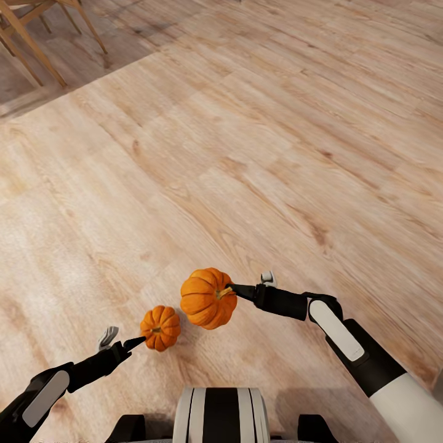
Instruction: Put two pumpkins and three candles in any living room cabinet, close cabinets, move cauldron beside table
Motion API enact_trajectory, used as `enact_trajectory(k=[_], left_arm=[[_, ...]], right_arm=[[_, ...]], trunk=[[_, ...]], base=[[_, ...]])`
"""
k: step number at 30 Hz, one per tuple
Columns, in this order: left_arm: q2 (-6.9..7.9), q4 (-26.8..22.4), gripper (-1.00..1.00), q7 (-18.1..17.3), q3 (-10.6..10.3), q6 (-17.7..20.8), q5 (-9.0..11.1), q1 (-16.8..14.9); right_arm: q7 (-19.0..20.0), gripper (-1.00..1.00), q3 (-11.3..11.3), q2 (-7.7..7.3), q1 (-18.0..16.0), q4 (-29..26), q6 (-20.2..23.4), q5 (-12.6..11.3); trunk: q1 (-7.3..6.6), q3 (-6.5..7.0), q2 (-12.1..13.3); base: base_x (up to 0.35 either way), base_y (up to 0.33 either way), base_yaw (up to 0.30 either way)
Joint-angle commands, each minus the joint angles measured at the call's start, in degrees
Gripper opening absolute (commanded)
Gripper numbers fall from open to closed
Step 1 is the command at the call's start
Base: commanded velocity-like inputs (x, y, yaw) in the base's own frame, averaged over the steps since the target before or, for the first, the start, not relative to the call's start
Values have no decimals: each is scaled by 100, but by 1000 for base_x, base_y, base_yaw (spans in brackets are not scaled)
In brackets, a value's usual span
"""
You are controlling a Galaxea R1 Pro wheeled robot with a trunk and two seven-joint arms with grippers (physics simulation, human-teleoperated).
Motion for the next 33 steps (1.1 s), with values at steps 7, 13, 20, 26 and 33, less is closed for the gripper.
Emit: enact_trajectory(k=[7,13,20,26,33], left_arm=[[5,0,100,4,-21,30,51,-3],[5,-1,100,3,-24,30,51,-3],[5,-5,100,3,-30,29,51,-3],[5,-3,100,-1,-20,30,51,-3],[11,0,100,-2,-16,30,51,-3]], right_arm=[[-12,-100,7,-6,-2,-10,25,-33],[-19,-100,10,0,-2,-5,14,-31],[-33,-100,14,2,-2,-9,11,-31],[-145,-100,15,2,-2,-11,11,-24],[-153,-100,16,2,-2,-11,11,-22]], trunk=[[9,-92,-7],[12,-114,-8],[12,-114,-8],[12,-114,-8],[12,-114,-8]], base=[[0,0,0],[0,0,0],[1,-27,0],[18,-67,0],[88,-3,0]])
